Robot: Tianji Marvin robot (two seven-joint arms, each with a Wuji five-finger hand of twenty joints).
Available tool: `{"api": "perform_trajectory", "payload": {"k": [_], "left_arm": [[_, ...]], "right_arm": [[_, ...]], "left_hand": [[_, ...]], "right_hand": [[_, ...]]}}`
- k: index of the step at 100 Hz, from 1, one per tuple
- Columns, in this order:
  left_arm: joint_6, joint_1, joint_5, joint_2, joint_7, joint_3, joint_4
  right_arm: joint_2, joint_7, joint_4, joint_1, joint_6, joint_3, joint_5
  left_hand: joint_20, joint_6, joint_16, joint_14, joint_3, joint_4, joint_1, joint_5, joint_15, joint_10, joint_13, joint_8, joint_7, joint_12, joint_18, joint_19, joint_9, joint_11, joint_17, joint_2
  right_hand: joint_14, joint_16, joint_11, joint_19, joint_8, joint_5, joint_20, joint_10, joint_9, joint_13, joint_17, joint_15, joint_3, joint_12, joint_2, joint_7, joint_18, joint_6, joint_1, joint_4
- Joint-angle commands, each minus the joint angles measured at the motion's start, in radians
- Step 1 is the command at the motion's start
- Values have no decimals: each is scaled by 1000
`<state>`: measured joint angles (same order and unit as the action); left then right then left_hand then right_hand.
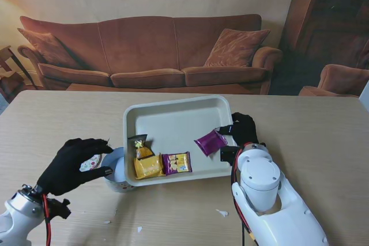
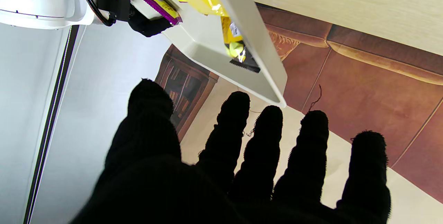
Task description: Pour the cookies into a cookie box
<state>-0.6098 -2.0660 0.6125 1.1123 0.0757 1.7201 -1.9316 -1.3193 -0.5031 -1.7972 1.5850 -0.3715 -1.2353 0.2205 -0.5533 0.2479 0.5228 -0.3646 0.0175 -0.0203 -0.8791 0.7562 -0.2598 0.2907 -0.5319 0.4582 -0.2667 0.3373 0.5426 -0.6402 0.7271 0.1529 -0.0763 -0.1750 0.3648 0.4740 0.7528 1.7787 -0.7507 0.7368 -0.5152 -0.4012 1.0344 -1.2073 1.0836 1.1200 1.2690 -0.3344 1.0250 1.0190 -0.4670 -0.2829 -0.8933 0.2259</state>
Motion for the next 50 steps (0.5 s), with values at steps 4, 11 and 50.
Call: {"api": "perform_trajectory", "payload": {"k": [4, 11, 50], "left_arm": [[-1, -6, 1, 4, -10, 3, -1], [1, -6, 1, 4, -10, 3, -1], [6, -4, 3, 3, -12, 2, 0]], "right_arm": [[-11, 4, 7, -5, 19, 10, -5], [-13, -2, 7, -7, 15, 11, 11], [-33, -48, 43, -52, 9, 42, 29]], "left_hand": [[4, 0, -2, -6, -35, -11, -30, 10, -7, 8, -32, 7, 3, 2, 18, -10, 12, -6, -1, 46], [5, 0, -2, -5, -35, -11, -29, 9, -6, 6, -31, 7, 3, 2, 18, -9, 11, -6, 0, 46], [6, 1, -2, -4, -35, -11, -29, 10, -6, 6, -31, 7, 3, 2, 17, -8, 11, -6, 0, 46]], "right_hand": [[-59, 104, -15, 94, 55, -3, -6, -17, -18, -89, 80, 176, 41, -7, -104, -17, 299, 30, -148, 50], [-52, 98, -23, 81, 92, -10, 1, -31, -23, -88, 77, 166, 12, -7, -137, -20, 276, 15, -146, 49], [-53, 91, -24, 81, 182, -25, 5, -66, -15, -88, 77, 161, -36, -3, -180, 0, 272, -20, -110, 26]]}}
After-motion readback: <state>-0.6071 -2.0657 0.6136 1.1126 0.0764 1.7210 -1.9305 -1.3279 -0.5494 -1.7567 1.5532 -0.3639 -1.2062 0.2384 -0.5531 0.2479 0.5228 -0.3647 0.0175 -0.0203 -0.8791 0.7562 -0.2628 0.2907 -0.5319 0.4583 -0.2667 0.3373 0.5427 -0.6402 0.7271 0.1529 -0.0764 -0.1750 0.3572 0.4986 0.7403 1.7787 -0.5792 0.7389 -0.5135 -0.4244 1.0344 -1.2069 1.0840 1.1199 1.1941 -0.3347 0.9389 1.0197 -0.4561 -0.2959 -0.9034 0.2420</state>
